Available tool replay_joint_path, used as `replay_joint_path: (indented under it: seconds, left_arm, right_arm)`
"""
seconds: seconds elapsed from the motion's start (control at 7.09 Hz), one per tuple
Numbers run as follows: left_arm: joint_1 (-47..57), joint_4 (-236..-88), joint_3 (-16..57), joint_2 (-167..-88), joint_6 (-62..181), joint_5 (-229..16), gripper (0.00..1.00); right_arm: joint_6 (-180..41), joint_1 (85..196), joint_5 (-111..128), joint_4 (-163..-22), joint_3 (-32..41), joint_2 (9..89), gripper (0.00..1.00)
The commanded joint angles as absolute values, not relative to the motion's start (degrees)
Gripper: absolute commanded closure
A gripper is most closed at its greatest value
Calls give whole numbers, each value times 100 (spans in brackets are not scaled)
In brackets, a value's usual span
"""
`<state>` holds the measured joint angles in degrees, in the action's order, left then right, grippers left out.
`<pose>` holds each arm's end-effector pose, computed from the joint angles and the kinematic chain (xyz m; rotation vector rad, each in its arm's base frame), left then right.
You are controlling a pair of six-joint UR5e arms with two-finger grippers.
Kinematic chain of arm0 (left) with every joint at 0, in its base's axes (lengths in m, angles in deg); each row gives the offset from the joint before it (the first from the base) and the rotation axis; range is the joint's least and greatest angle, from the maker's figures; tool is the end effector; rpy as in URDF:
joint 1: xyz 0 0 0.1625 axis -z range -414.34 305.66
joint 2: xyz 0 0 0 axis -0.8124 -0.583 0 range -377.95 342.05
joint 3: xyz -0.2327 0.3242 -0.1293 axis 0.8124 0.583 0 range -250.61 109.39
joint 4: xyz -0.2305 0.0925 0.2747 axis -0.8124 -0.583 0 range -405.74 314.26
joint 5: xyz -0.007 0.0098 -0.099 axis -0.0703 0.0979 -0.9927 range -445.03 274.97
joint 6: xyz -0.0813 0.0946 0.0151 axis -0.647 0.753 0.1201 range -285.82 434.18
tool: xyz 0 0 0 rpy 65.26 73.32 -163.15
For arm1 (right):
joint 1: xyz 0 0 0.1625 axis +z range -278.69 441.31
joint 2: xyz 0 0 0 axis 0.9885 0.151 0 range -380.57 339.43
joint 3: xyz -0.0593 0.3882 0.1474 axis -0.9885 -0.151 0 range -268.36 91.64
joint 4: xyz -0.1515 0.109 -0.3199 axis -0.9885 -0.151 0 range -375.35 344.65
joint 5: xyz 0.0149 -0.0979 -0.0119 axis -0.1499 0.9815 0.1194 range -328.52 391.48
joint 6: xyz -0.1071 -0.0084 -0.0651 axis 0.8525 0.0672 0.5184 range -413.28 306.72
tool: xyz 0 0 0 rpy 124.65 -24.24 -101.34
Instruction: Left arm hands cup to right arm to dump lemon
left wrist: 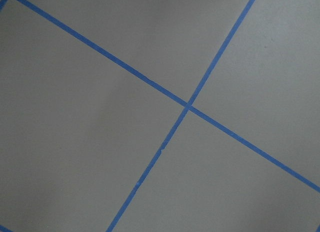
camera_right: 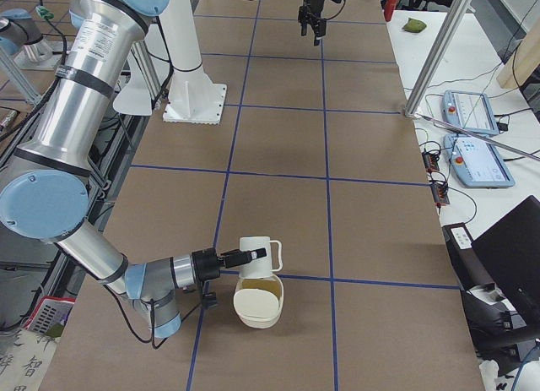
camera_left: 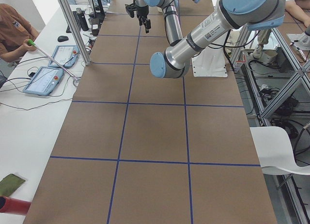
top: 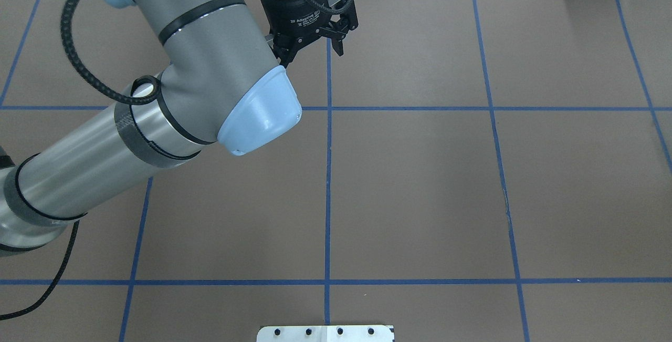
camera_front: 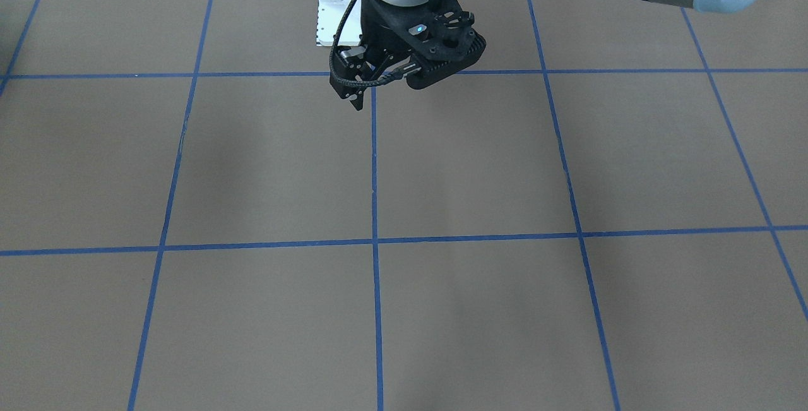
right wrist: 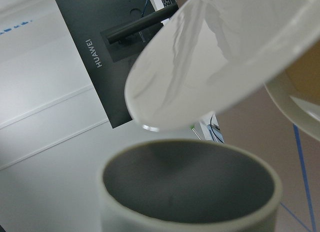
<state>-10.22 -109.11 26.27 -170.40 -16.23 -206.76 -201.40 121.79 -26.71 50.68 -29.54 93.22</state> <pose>0.4124 -0.4935 0.0442 -0.2218 0.8790 -0.5178 0.0423 -0.2263 0.7109 0.1598 -2.0830 1.6475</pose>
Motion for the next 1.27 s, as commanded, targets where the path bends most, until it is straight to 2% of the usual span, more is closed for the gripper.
replay_joint_path:
  seconds: [0.0,1.13]
  left_arm:
    - [-978,-10911,2633,-17026,-1573,-20676,0]
    - [-1021,-10946,2589,-16675,-1257,-20746,0]
  right_arm:
    - [-18922,12174,-2688,4804,-2921,9351,50]
    - [-15035,12165,-2803,4495,-2790,9351,49]
